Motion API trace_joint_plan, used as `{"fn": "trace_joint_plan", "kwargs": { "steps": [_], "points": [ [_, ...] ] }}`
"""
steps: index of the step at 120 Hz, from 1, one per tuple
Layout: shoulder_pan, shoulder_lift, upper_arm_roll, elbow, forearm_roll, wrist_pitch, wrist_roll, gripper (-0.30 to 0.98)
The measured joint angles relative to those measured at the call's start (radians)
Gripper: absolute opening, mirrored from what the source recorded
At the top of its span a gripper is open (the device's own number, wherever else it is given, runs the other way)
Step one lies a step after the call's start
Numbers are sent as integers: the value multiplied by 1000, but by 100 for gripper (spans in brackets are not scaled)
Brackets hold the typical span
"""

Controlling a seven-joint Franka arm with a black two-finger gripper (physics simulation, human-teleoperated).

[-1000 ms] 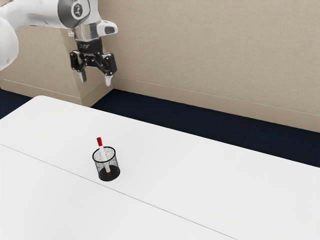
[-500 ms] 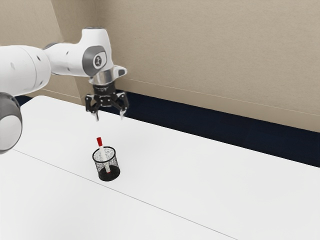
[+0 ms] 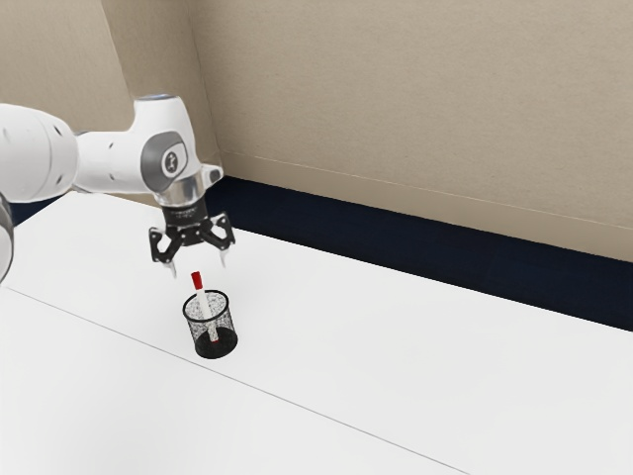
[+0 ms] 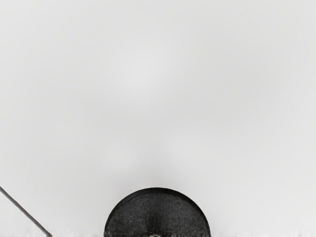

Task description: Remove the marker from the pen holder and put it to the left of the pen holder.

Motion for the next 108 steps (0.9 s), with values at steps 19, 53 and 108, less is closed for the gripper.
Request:
{"fn": "trace_joint_plan", "kwargs": {
  "steps": [19,53,108],
  "points": [
    [-22,-15,0,-41,3,33,-35,69],
    [-25,-31,3,-86,14,56,-80,65],
    [-25,-64,3,-121,23,62,-121,33]
  ]
}}
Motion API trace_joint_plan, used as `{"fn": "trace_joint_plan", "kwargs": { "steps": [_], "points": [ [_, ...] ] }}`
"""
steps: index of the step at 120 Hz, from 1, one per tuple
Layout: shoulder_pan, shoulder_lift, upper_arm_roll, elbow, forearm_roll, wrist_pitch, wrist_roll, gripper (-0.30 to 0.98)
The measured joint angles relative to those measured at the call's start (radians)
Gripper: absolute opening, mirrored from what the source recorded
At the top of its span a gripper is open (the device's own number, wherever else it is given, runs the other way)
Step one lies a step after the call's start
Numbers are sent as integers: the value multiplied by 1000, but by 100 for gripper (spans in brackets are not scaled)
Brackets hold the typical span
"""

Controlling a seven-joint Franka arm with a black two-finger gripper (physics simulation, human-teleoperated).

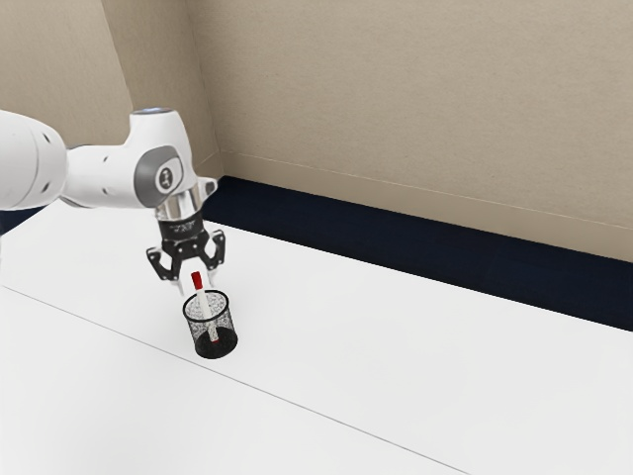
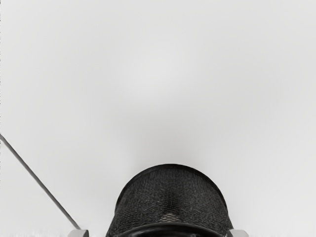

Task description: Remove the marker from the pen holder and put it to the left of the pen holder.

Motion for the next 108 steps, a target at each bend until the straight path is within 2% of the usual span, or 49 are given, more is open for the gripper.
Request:
{"fn": "trace_joint_plan", "kwargs": {
  "steps": [24,71,108],
  "points": [
    [-1,-2,-1,-4,1,4,-11,27],
    [-7,1,-2,-4,3,8,-21,2],
    [-10,-32,-1,-3,18,1,-37,-6]
  ]
}}
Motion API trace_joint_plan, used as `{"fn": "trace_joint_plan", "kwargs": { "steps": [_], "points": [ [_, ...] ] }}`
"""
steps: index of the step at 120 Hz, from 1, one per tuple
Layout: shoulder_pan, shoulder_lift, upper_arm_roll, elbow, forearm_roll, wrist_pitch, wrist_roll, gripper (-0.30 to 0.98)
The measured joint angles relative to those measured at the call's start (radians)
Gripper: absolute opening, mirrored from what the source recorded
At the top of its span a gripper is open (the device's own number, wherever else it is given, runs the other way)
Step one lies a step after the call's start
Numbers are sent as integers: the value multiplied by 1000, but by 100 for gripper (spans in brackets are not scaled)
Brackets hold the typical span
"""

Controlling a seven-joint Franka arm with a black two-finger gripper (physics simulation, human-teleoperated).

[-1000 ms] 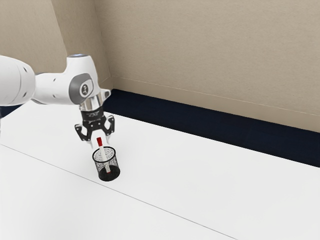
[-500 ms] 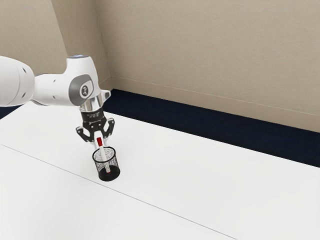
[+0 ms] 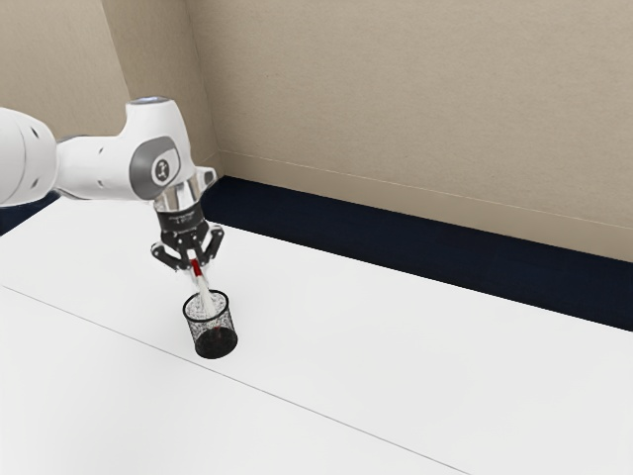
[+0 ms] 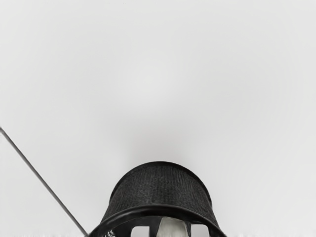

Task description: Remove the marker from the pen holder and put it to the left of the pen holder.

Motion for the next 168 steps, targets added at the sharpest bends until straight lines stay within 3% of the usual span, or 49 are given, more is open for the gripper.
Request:
{"fn": "trace_joint_plan", "kwargs": {
  "steps": [42,81,93,118,134,149,168],
  "points": [
    [-6,-117,2,92,77,-97,-25,-9],
    [-3,-8,84,230,147,-364,-29,-8],
    [0,82,156,253,94,-440,-13,-8],
    [30,261,282,355,-115,-610,47,-8],
    [65,341,320,383,-213,-712,82,-8],
    [86,389,324,407,-269,-780,112,-7],
    [90,404,325,409,-295,-823,142,-7]
  ]
}}
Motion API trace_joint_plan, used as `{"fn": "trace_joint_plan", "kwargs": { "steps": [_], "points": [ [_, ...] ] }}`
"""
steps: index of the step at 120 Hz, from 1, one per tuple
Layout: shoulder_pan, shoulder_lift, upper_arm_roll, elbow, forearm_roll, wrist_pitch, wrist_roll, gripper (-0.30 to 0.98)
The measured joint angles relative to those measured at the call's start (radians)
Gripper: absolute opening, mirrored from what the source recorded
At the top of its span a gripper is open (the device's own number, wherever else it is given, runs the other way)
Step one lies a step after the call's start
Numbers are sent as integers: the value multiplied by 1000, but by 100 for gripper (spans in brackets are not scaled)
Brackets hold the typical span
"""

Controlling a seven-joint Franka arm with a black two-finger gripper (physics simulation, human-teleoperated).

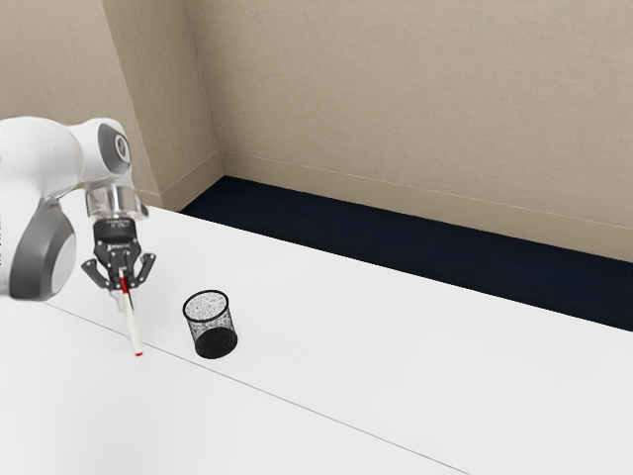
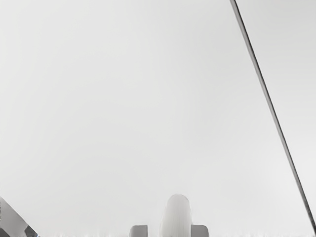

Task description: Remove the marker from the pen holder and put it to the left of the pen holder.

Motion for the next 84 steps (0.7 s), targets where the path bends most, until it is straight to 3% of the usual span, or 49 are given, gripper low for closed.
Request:
{"fn": "trace_joint_plan", "kwargs": {
  "steps": [23,59,84],
  "points": [
    [0,13,0,-6,-7,-8,27,-3],
    [-2,-24,-3,-8,-12,12,49,42],
    [-7,-383,-278,-9,234,169,84,58]
  ]
}}
